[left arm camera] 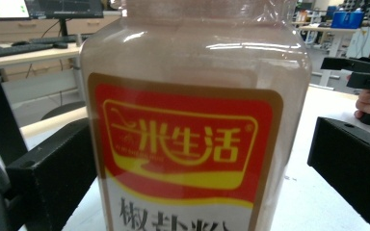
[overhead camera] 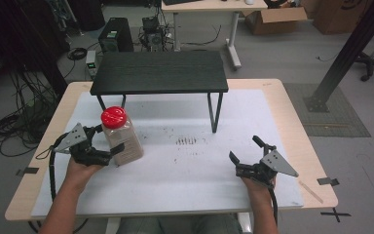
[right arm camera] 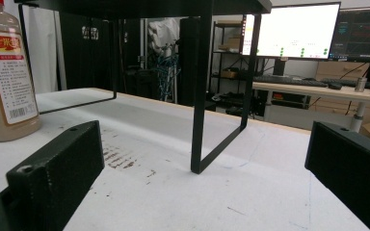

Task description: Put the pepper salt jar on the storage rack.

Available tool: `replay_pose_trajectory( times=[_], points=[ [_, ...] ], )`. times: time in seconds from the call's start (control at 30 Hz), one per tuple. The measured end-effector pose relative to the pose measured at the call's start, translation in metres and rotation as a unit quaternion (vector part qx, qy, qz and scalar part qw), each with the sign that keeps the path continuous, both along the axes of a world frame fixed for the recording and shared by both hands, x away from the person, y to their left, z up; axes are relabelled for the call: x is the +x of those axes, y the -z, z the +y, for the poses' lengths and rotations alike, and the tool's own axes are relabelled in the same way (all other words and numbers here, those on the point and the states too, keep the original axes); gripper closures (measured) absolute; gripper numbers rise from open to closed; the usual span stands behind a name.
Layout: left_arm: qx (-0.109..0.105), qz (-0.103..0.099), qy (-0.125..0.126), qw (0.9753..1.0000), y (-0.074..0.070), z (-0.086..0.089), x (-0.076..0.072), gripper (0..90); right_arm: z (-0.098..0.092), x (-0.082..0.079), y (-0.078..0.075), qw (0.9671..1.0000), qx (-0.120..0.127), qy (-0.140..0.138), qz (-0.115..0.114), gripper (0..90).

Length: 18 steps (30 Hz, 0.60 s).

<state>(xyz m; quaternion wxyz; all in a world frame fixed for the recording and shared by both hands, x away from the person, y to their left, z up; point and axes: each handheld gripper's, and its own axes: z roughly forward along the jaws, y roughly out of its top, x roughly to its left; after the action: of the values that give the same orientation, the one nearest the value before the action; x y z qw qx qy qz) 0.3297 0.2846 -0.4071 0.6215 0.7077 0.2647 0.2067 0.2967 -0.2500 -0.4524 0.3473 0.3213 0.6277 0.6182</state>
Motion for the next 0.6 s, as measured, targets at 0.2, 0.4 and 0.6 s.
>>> replay_pose_trajectory(
  times=[0.2, 0.4, 0.6],
  points=[
    [0.005, 0.002, 0.002, 1.0, 0.005, -0.003, 0.007, 0.2, 0.001, 0.0, 0.0, 1.0, -0.004, -0.001, 0.002, 0.0],
    [0.011, 0.007, 0.01, 0.9999, 0.005, -0.007, 0.013, 0.2, 0.0, 0.001, 0.0, 1.0, -0.002, -0.001, 0.003, 0.0],
    [0.009, 0.006, 0.018, 0.9998, 0.005, -0.011, 0.018, 0.3, 0.0, 0.001, 0.0, 1.0, -0.002, -0.002, 0.003, 0.0]
  ],
)
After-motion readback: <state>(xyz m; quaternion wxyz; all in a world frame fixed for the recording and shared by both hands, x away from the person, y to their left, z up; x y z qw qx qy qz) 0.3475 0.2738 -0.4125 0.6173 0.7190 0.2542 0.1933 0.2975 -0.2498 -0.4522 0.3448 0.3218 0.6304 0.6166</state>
